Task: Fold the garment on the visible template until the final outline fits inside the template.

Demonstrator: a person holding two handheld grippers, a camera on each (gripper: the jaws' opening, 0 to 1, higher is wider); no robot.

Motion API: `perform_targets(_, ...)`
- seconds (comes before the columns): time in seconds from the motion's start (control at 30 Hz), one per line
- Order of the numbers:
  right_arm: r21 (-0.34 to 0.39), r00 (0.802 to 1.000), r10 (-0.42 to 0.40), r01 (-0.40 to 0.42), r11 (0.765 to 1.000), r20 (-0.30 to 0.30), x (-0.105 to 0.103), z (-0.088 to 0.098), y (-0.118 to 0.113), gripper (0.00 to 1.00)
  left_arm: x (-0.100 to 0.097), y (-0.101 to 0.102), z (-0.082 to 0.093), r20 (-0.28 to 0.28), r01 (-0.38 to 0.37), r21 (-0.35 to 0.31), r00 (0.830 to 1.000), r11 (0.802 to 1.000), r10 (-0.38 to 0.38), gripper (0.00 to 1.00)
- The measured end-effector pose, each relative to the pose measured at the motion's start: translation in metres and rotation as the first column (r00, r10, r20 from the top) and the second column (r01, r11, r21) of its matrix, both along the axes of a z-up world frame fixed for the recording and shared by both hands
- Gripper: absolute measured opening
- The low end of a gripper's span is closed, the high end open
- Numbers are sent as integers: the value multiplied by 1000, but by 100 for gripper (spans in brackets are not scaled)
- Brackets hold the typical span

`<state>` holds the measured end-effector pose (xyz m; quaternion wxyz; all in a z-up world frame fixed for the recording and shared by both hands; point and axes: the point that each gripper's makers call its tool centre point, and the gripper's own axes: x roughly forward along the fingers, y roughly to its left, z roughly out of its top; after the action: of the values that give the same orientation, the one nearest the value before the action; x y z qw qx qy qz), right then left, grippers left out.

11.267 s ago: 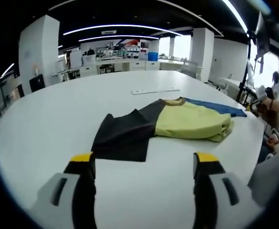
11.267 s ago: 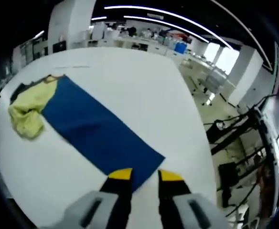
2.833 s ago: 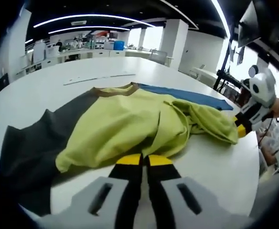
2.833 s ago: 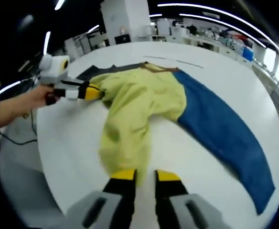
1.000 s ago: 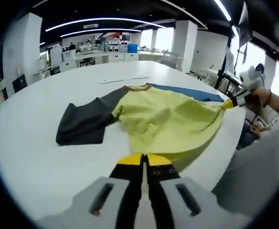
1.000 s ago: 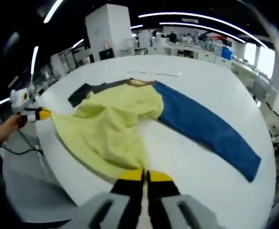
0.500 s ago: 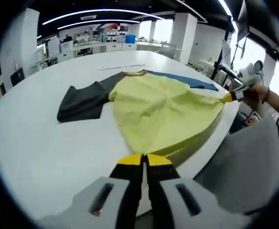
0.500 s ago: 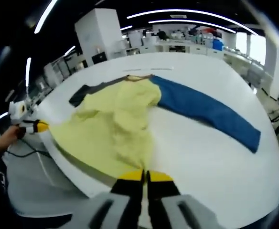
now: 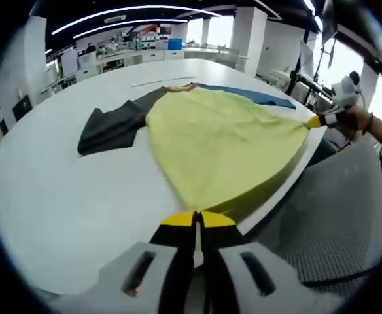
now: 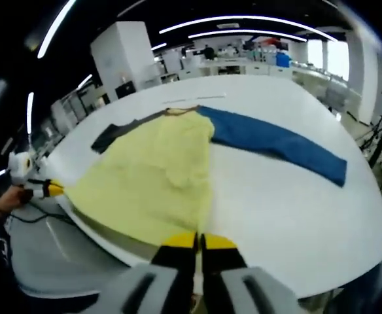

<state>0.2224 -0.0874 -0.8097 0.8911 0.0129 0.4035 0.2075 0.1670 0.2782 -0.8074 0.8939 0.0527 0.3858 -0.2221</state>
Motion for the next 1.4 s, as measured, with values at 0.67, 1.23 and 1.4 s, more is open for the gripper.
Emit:
perform_targets(0.67, -48, 996, -3, -1, 999, -89, -17, -29, 1, 0, -12, 3, -26, -122, 40, 64, 992, 997, -32, 0)
perform_targets(1.23, -71, 988, 27, -38, 997, -151, -24, -39, 3, 0, -15, 7, -36, -173, 21, 76, 985, 997, -8, 0)
perform_targets(1.4, -75, 987, 26, -38, 996, -160, -24, -39, 1, 0, -15, 7, -37, -179, 8, 66, 984, 998, 4, 0)
